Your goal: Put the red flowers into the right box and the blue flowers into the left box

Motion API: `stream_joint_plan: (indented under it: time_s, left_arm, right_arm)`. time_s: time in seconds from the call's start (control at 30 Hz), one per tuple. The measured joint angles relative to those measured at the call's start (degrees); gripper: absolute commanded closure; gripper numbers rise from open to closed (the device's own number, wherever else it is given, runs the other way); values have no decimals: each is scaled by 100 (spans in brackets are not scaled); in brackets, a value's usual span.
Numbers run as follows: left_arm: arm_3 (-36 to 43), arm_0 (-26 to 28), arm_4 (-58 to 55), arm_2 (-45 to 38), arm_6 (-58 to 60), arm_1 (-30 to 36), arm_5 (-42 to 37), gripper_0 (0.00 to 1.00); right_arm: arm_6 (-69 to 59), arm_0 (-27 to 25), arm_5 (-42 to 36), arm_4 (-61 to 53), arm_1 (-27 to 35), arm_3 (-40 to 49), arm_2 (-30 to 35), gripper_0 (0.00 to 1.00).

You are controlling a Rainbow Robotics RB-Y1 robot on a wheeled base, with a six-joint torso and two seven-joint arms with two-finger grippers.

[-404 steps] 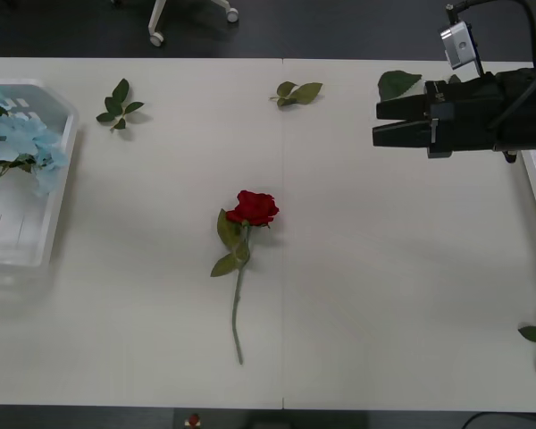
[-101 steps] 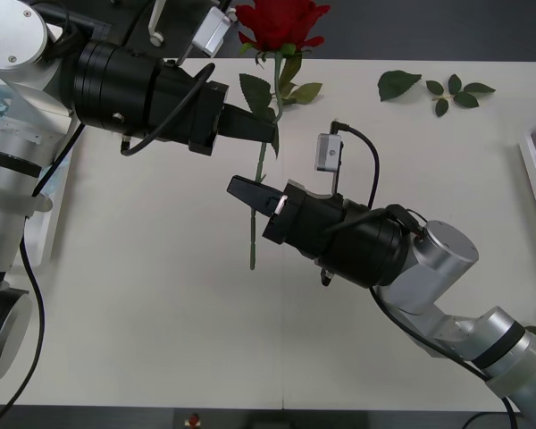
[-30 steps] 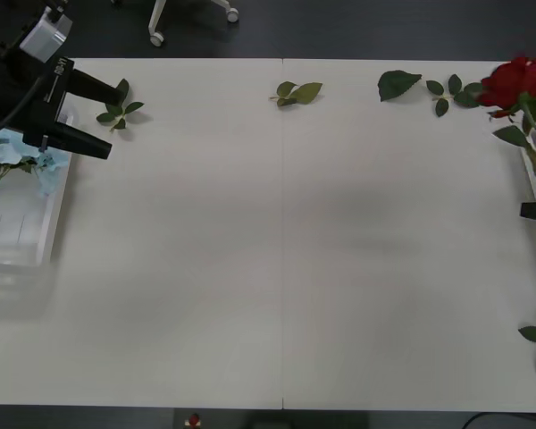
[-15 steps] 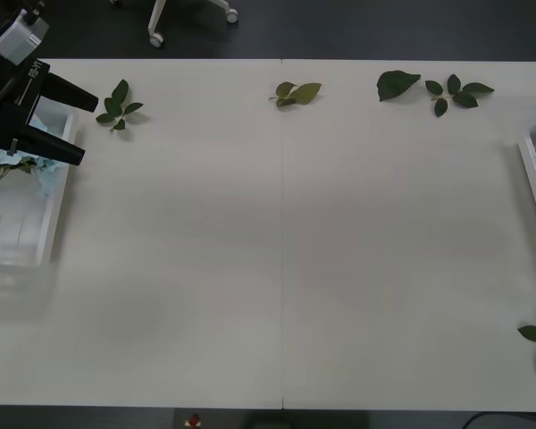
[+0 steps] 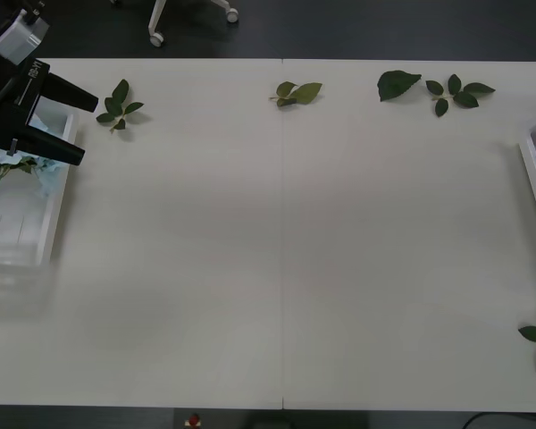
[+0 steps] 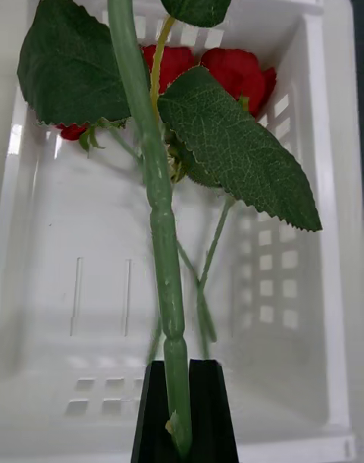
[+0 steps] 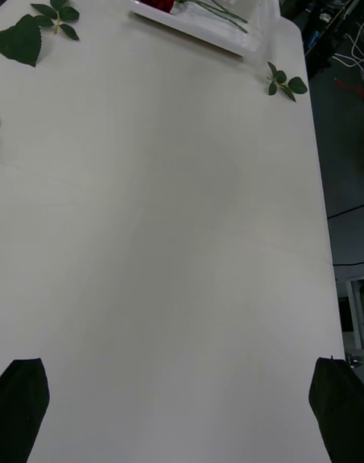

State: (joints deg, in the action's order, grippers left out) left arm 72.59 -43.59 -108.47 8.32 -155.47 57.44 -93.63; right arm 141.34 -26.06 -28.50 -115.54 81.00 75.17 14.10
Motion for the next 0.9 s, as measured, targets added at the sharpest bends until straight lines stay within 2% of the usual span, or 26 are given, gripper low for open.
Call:
stream_joint_plan:
  time_s: [0.1, 0.3, 0.4, 0.57, 0.9]
  left_arm:
    - [0, 0, 0, 0, 0, 0, 0, 0]
    - [0, 0, 0, 0, 0, 0, 0, 0]
    - [0, 0, 0, 0, 0, 0, 0, 0]
    - [0, 0, 0, 0, 0, 0, 0, 0]
    - [0, 0, 0, 0, 0, 0, 0, 0]
  right_arm:
    - [0, 530, 222, 423, 0, -199, -254, 100]
    - [0, 1805, 554, 918, -53, -699, -1191, 100]
    - [0, 2204, 635, 918, -254, -924, -1462, 100]
    - [0, 2217, 633, 945, -505, -1007, -1441, 100]
    - [1, 2066, 930, 1132, -545, -1031, -1425, 100]
